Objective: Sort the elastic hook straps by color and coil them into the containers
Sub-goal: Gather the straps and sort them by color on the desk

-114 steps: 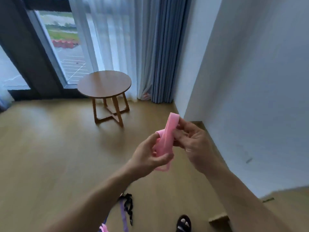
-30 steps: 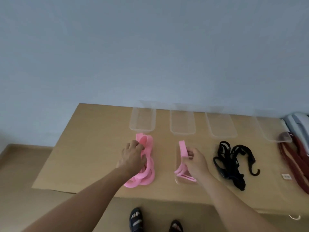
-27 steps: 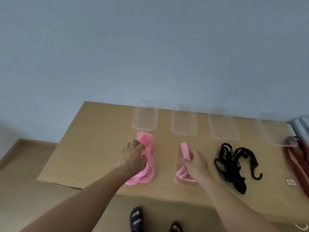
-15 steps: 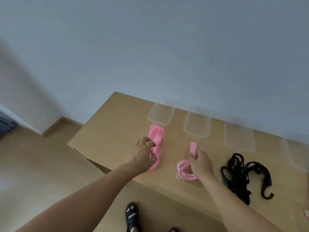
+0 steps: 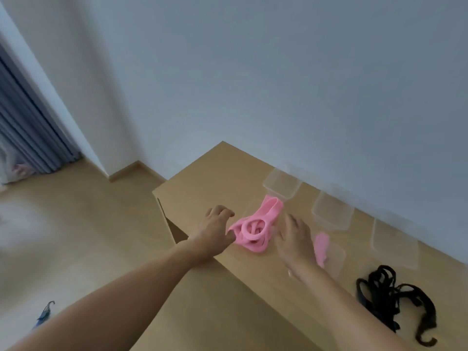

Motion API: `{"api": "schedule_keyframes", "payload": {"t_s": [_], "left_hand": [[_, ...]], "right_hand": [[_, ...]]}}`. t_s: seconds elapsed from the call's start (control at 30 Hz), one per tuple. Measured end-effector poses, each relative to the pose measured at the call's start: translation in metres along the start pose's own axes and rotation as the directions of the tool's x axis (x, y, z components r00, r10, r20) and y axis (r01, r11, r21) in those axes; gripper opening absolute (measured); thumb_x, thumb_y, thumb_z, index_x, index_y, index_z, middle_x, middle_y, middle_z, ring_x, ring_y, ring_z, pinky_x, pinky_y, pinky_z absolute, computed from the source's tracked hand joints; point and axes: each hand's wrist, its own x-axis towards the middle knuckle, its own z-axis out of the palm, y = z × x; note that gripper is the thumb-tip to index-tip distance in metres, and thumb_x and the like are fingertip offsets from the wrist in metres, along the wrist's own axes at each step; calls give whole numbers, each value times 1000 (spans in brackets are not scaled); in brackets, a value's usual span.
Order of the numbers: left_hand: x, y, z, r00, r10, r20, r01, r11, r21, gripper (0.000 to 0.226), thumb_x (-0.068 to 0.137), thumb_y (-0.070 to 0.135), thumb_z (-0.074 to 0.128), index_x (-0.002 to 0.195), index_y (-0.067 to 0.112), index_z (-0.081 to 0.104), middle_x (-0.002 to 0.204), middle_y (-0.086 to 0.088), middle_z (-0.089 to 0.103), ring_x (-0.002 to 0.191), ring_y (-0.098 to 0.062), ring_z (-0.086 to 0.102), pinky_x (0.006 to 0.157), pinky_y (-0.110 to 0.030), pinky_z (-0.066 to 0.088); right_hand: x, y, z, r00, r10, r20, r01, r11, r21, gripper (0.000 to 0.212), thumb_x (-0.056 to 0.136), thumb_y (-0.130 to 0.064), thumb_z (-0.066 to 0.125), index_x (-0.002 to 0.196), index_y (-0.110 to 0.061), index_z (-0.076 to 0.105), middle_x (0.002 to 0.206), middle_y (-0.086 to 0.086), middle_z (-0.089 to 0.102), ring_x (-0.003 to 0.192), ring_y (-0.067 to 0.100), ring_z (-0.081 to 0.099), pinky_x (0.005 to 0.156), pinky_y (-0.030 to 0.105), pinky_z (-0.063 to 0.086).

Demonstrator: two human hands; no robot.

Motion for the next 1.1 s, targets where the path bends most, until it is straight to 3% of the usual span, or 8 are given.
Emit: {"api": "schedule_keyframes", "payload": {"t_s": [0.2,0.47,0.77,1.0,1.1], "left_hand": [[-71,-83,-78,972,-207,-108,211,977,33,60,92,35,54,149,21,37,155,1,34,144,-22,26,114,-38,29],[-218,-211,-166,831,-470,-297,446,882,-148,62,89,38,59,145,20,42,150,-4,41,140,-25,32,113,-41,33],[-373,-306,-170,537,-747,-390,619,664,-419,55,91,36,61,141,20,47,143,-2,47,131,-21,43,107,-30,33],[-431,-330,-153,269,-906,-327,689,418,-592,48,94,31,59,140,20,50,135,0,56,108,-13,54,83,-16,32],[-447,-335,-150,109,-946,-306,703,291,-649,46,94,30,61,138,18,52,133,-2,60,104,-14,57,74,-15,29]], "right_hand": [[-20,-140,47,910,-282,304,306,952,-31,68,99,-48,43,154,-13,24,161,3,23,148,21,16,118,39,17],[-100,-316,124,712,-566,416,597,800,68,64,98,-51,47,152,-18,33,160,-1,27,147,17,19,118,35,19],[-170,-411,199,390,-719,576,796,577,182,59,96,-51,50,146,-21,42,155,-5,33,144,12,25,117,33,22],[-177,-468,261,109,-738,666,821,444,358,52,96,-41,57,142,-18,49,151,-4,39,142,11,29,112,22,18],[-172,-490,287,-10,-726,688,813,394,428,50,95,-41,58,140,-19,51,149,-5,41,140,10,31,109,19,20]]}}
